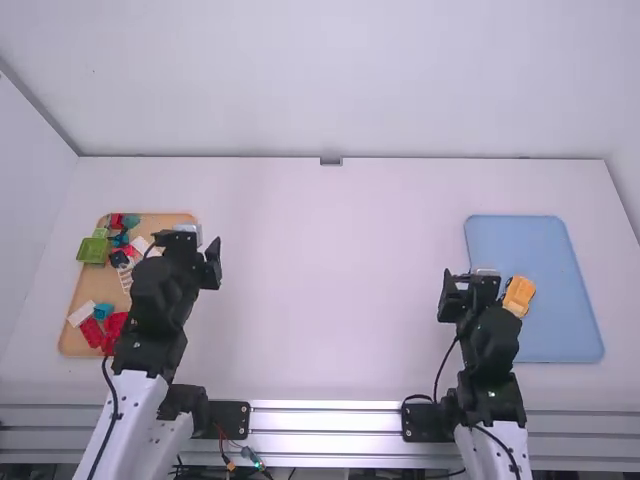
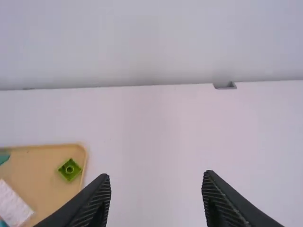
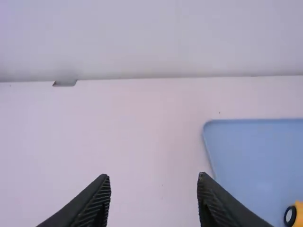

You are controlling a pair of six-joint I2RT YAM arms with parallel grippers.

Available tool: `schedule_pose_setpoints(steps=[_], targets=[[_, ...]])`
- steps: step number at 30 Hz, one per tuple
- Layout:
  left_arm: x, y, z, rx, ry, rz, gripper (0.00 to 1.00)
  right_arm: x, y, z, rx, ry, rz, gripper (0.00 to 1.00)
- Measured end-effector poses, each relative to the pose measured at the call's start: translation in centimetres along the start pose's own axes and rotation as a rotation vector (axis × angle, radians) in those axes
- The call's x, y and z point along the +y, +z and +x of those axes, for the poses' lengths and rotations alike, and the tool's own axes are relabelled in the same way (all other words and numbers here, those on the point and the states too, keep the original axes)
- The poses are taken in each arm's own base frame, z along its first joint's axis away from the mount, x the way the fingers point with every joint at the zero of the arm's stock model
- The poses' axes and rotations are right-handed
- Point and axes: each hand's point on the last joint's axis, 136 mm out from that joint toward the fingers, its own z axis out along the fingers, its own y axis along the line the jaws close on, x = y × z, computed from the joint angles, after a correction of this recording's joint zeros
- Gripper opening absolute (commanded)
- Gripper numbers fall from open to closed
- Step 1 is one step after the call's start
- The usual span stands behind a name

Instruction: Assemble lego blocks to make yellow taxi

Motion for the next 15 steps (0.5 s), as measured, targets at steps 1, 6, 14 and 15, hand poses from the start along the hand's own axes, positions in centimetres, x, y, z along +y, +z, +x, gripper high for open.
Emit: schedule_pose_setpoints(steps=[1, 6, 14, 15], targets=[[0.1, -0.2, 0.6, 0.000, 0.000, -0.003, 0.42, 0.0, 0.0, 0.6, 0.002, -0.001, 0.001, 0.39], [0.2, -1.0, 3.3, -0.005, 0.000, -0.011, 0.31, 0.0, 0.1, 3.1, -0.002, -0.001, 0.003, 0.29], [0.3, -1.4, 7.5, -0.006, 0.000, -0.016, 0.16, -0.1, -0.9, 0.2, -0.140, -0.003, 0.006, 0.17], [0.3, -1.4, 8.1, -0.006, 0.000, -0.018, 0.13, -0.1, -1.1, -0.2, -0.158, -0.002, 0.007, 0.15]])
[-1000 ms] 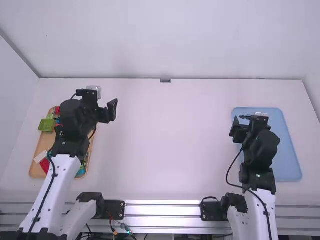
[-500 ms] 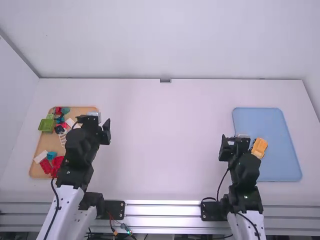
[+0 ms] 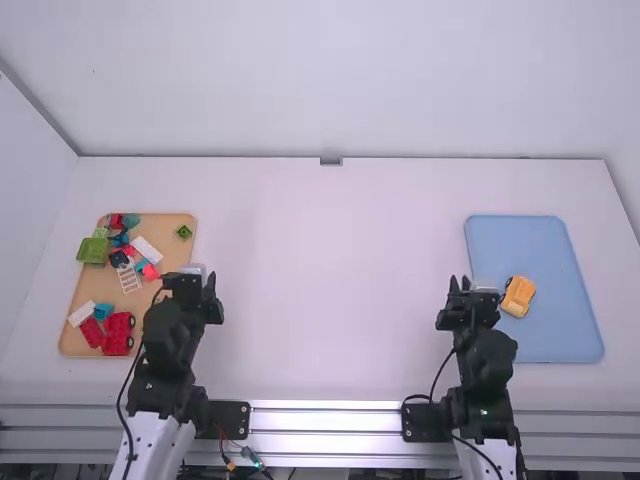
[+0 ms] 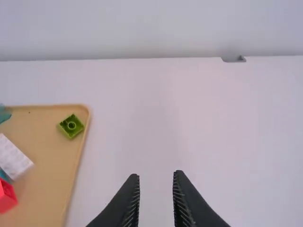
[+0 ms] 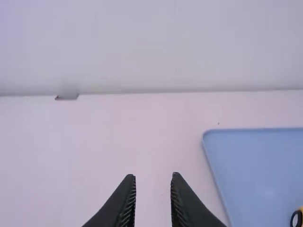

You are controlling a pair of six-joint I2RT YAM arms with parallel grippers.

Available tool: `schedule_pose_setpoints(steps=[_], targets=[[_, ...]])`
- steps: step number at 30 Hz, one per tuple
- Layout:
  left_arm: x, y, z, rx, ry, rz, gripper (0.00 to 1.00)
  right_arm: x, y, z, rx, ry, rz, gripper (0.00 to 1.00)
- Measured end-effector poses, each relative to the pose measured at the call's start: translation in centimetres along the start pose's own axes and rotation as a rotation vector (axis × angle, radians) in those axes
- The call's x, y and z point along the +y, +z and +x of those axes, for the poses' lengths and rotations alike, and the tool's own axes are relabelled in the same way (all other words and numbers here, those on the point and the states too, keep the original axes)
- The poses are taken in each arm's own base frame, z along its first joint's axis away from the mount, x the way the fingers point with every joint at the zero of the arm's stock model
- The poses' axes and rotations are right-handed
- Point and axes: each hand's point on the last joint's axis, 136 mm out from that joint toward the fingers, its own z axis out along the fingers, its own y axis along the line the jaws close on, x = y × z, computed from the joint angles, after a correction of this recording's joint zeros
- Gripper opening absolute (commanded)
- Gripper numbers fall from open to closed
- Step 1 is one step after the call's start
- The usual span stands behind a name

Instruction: Assemble lego blocks to make yellow taxi

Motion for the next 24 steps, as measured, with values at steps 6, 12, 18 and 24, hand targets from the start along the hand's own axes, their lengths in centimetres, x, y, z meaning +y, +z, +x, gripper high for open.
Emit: schedule_pose_setpoints(steps=[6, 12, 18, 24], targets=[[0.0, 0.1, 2.6, -0.006, 0.000, 0.000, 0.04, 0.0, -0.2, -0.6, -0.027, 0.000, -0.001, 0.07], [0.0, -0.4, 0.9, -0.084, 0.000, -0.002, 0.00, 0.0, -0.2, -0.6, -0.027, -0.002, -0.001, 0.01], [0.0, -1.1, -0.8, -0.161, 0.001, -0.002, 0.00, 0.0, -0.2, -0.6, -0.028, -0.001, 0.000, 0.00], [0.0, -1.6, -1.8, -0.213, 0.001, -0.001, 0.00, 0.0, -0.2, -0.6, -0.028, 0.001, -0.003, 0.00]])
